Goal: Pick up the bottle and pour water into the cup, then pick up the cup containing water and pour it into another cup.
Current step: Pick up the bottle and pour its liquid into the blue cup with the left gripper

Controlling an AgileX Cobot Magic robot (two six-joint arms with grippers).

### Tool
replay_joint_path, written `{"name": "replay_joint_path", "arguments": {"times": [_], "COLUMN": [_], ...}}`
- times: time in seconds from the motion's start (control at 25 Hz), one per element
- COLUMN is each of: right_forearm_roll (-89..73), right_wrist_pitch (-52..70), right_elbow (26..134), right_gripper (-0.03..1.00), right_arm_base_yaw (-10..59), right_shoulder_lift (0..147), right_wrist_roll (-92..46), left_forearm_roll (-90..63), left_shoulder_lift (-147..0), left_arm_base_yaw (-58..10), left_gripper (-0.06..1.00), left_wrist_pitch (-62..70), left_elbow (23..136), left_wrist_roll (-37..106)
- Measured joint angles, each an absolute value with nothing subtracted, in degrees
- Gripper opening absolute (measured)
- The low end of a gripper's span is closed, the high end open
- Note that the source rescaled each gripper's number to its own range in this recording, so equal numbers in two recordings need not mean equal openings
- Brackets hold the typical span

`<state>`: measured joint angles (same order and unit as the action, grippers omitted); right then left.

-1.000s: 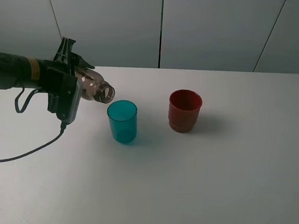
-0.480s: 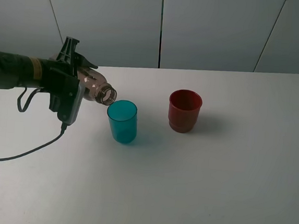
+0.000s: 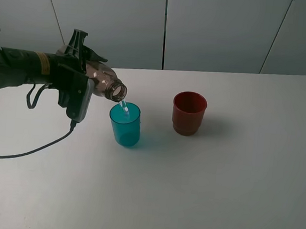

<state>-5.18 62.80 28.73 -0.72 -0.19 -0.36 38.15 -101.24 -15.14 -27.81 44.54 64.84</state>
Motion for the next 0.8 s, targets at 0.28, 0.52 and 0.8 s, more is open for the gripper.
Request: {"name": "replay_joint_path", "arguments": {"times": [0.28, 0.52, 0.8], "right_forearm_roll": [-5.2, -5.2, -5.2], "right_wrist_pitch": [62.8, 62.8, 62.8], "right_elbow": [28.7, 28.7, 28.7], "right_gripper": [1.00, 1.00, 1.00], "right_arm_base_yaw": [-0.7, -0.7, -0.7], "right_shoulder_lift": [-0.2, -0.2, -0.2], "right_wrist_roll": [-0.4, -0.4, 0.0], "left_forearm_roll": [37.8, 36.2, 35.6], "left_shoulder_lift": [-101.6, -102.4, -103.3], "left_arm_base_yaw": [-15.1, -15.1, -15.1], "left_gripper": [0.04, 0.04, 0.04], "left_wrist_pitch": [-27.5, -27.1, -26.7], "left_elbow": [44.5, 44.5, 45.8], "left_wrist_roll": [66.2, 67.2, 67.7]}}
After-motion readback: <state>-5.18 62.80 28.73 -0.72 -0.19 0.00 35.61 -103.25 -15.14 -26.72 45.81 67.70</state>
